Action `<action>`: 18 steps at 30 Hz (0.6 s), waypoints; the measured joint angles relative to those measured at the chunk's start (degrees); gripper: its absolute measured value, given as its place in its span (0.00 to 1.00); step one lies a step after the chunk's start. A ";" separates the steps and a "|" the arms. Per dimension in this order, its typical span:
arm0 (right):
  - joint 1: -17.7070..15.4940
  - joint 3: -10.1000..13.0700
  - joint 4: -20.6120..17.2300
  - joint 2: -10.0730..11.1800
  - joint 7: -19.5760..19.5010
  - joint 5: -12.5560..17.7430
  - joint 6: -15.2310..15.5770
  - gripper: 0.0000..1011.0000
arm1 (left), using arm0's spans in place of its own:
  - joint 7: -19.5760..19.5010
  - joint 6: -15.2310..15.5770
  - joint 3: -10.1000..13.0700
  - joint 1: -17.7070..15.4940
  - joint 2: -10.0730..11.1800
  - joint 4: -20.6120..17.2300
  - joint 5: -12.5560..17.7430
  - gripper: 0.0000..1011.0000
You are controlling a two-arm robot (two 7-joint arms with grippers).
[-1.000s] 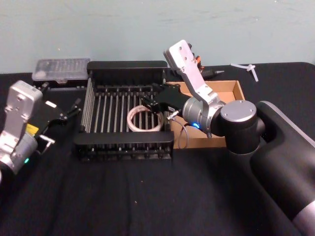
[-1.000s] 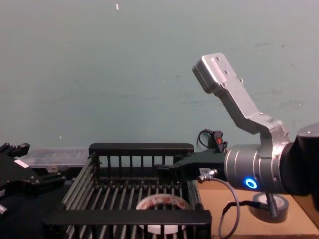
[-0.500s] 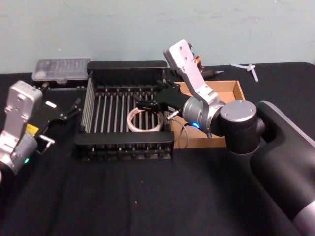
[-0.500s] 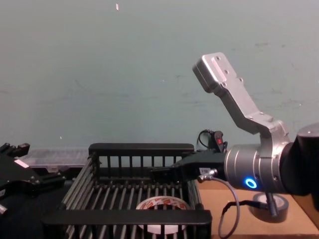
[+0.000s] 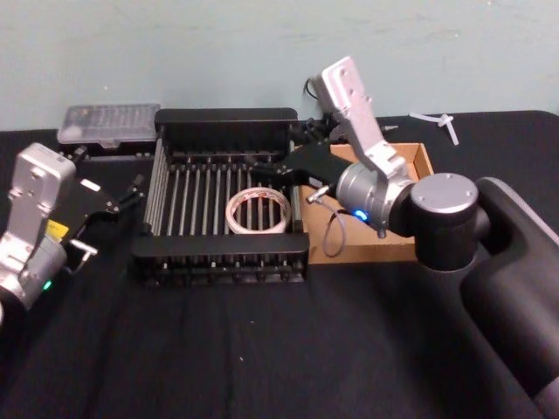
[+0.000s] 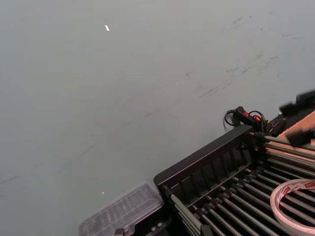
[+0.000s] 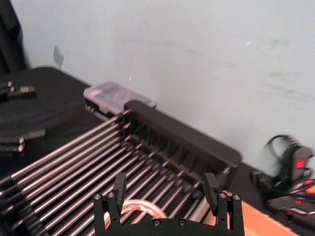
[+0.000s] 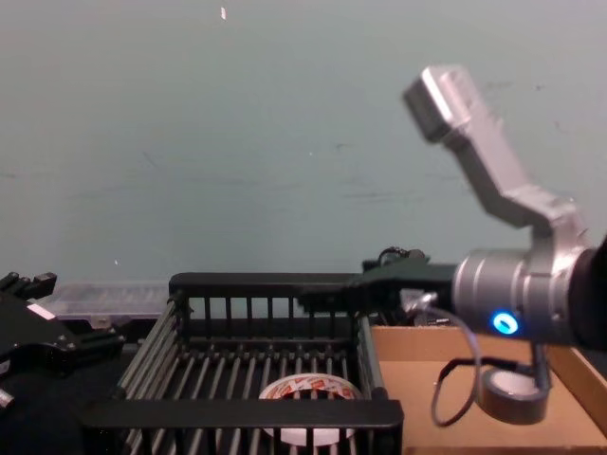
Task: Pick up the white tape and place it into the black box , Pick up the silver tape and place it into the brown box.
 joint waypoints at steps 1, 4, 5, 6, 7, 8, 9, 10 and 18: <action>-0.24 0.29 -0.51 0.13 -0.08 0.08 -0.10 0.99 | 0.00 0.00 0.00 0.00 0.00 0.00 0.00 0.99; -1.62 1.74 -3.24 0.92 -0.54 0.44 -1.01 0.99 | 0.00 0.00 0.00 0.00 0.00 0.00 0.00 0.99; -2.00 2.10 -3.96 1.15 -0.66 0.54 -1.28 0.99 | 0.00 0.00 0.00 0.00 0.00 0.00 0.00 0.99; -2.86 2.94 -5.38 1.66 -0.94 0.79 -1.85 0.99 | 0.00 0.00 0.00 0.00 0.00 0.00 0.00 0.99; -3.30 3.44 -6.18 1.93 -1.07 0.94 -2.13 0.99 | 0.00 0.00 0.00 0.00 0.00 0.00 0.00 0.99; -3.73 3.90 -6.87 2.21 -1.20 1.06 -2.37 0.99 | 0.00 0.00 0.00 0.00 0.00 0.00 0.00 0.99; -4.54 4.75 -8.15 2.77 -1.45 1.33 -2.85 0.99 | 0.00 0.00 0.00 0.00 0.00 0.00 0.00 0.99; -4.96 5.19 -8.73 3.04 -1.55 1.51 -3.09 0.99 | 0.00 0.00 0.00 0.00 0.00 0.00 0.00 0.99; -9.47 9.55 -13.36 6.60 -2.38 2.57 -4.58 0.99 | 0.00 0.00 0.00 0.00 0.00 0.00 0.00 0.99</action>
